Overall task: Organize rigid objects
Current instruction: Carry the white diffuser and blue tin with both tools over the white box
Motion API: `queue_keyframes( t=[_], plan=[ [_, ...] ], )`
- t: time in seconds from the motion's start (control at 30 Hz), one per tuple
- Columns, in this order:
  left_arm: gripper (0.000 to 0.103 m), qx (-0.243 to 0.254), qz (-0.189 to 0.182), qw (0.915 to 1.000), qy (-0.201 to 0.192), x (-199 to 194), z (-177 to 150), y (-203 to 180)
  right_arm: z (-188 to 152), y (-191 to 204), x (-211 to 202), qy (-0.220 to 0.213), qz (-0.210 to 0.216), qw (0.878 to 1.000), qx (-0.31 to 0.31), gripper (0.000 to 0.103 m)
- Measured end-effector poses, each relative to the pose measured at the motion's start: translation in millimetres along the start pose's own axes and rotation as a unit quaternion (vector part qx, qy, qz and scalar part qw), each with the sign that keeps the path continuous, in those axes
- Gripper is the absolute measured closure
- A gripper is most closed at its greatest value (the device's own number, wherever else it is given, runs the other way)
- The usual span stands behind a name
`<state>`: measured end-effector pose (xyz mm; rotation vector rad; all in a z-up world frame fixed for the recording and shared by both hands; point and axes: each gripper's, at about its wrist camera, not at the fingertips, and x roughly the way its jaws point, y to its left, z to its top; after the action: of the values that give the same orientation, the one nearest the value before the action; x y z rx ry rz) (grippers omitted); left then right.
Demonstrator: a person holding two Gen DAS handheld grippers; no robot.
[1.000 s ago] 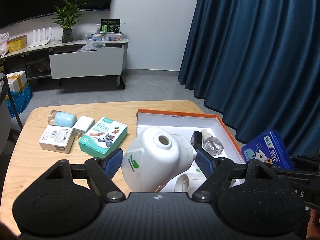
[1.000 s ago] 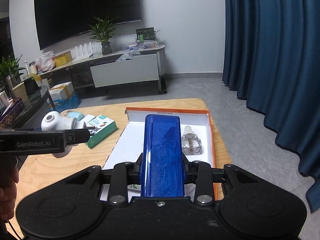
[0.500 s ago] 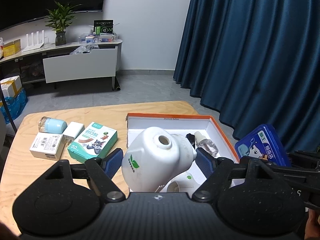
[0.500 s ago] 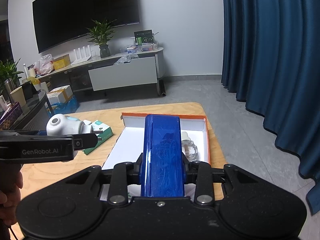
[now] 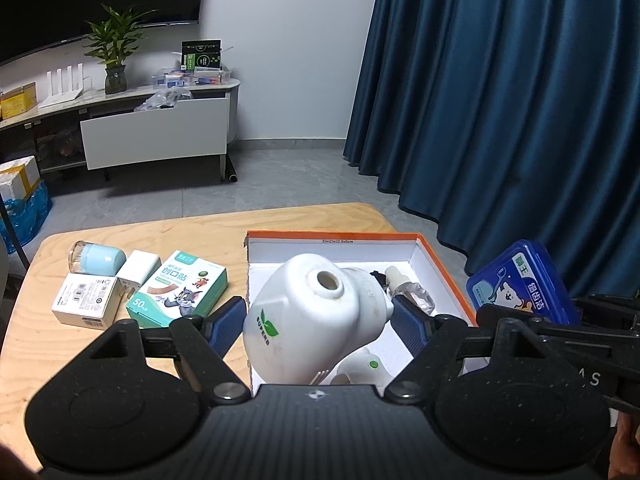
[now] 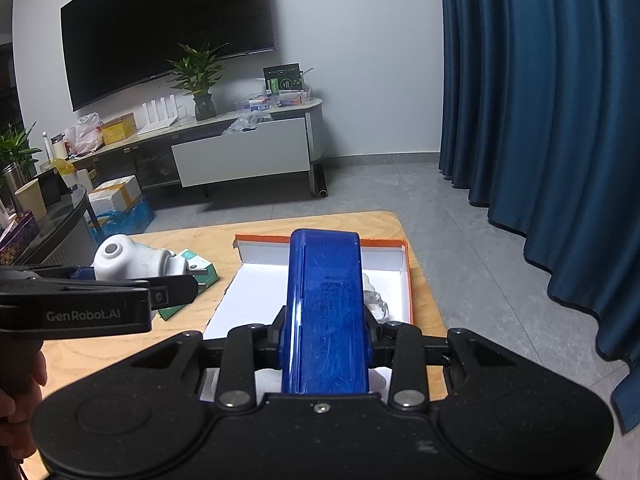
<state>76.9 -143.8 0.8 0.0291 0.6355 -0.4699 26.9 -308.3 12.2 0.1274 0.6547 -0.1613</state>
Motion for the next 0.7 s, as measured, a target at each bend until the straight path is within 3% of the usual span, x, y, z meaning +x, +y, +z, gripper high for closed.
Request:
queue_keyframes(
  t=[0.7],
  plan=[
    [0.023,0.003,-0.004,1.0,0.006,8.4,2.8,-3.2,7.0,-0.6,14.9,0.008,-0.007,1.0,0.003,0.063]
  ],
)
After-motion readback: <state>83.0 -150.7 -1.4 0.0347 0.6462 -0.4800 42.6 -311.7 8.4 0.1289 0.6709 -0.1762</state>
